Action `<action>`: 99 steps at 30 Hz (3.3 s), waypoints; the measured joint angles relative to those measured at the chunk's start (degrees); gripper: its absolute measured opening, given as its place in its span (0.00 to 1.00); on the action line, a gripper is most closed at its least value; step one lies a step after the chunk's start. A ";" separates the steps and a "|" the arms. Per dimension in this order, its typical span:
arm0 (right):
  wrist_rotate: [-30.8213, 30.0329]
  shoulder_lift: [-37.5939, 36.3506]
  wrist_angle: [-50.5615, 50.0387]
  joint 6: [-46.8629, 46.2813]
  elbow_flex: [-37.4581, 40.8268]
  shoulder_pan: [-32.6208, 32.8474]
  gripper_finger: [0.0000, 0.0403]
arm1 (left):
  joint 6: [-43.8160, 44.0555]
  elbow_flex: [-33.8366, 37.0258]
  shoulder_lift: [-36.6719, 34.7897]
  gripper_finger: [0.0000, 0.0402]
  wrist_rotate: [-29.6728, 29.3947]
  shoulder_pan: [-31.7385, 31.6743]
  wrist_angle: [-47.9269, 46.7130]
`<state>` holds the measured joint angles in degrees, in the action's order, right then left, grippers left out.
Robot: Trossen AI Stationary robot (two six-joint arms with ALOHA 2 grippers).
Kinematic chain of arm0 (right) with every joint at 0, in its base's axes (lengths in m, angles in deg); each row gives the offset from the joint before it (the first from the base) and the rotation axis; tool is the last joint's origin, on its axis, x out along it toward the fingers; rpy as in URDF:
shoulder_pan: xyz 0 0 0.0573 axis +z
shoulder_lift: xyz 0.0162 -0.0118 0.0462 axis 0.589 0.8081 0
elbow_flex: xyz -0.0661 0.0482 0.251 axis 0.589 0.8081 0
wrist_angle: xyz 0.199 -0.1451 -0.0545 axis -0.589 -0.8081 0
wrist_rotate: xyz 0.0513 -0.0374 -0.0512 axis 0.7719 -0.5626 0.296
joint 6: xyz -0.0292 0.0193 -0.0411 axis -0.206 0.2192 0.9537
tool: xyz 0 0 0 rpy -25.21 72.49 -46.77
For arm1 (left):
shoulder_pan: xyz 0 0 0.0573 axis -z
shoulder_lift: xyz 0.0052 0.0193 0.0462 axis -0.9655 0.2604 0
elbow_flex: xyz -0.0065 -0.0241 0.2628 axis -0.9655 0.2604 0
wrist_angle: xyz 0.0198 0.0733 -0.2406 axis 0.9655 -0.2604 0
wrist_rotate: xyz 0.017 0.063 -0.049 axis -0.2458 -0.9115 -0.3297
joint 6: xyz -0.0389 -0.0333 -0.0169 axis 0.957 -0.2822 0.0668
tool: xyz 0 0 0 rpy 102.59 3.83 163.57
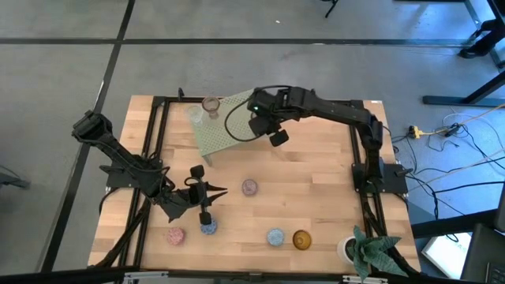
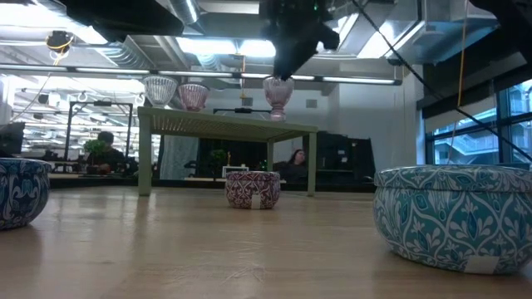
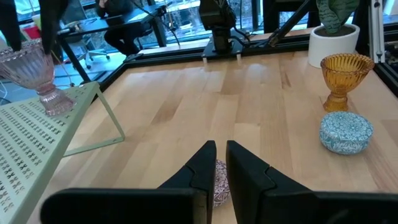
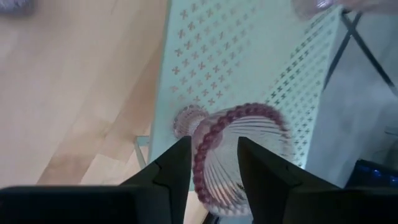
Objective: Pick & Place candle stick holders
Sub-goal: Put the pink glass candle holder on the shelf aligned with the other glass candle holders
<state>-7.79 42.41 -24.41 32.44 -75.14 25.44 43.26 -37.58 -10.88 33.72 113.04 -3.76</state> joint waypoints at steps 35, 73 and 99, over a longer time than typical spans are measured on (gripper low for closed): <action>12.11 -15.15 -12.45 -34.78 5.32 5.41 0.33 | 4.13 0.00 0.02 0.08 1.18 0.02 -1.48; 15.57 -28.41 108.41 -48.75 85.58 -8.09 0.33 | 0.35 0.00 0.04 0.08 -3.76 -2.28 -0.81; 16.20 -20.53 118.46 -49.91 84.17 -9.50 0.33 | 0.42 0.00 0.02 0.08 -3.63 -2.29 -0.81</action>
<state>8.41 21.88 94.05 -17.47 9.03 15.94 43.68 -37.58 -10.86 30.09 110.74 -4.57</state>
